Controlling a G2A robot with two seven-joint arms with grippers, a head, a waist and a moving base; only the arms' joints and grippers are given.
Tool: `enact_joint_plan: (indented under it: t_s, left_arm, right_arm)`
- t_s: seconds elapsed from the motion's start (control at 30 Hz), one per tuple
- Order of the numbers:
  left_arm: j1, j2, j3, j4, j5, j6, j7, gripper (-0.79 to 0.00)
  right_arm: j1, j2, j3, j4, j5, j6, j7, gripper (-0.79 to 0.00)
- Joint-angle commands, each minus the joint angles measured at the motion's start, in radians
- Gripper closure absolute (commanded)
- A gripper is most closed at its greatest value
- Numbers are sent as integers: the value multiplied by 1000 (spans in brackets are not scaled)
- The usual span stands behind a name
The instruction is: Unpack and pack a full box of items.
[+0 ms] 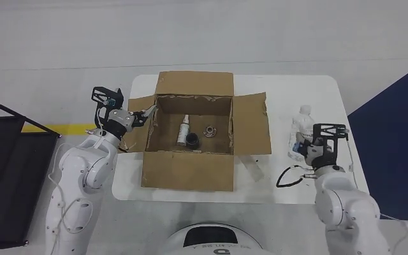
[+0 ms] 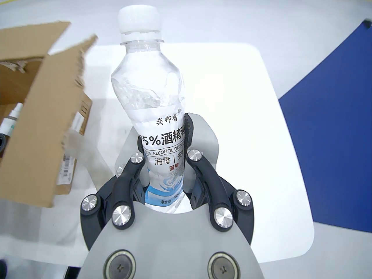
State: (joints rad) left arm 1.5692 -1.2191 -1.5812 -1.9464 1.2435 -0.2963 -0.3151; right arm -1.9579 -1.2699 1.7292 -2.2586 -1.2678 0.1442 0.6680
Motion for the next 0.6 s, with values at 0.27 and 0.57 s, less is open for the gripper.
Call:
enact_joint_plan:
  t_s: [0.27,0.57]
  left_arm:
    - [0,0,0,0,0,0,0,-785]
    - [0,0,0,0,0,0,0,-785]
  right_arm:
    - [159,12,15,194,95,-129,149,-18]
    - [251,16,-16,283,119,-129,226,-723]
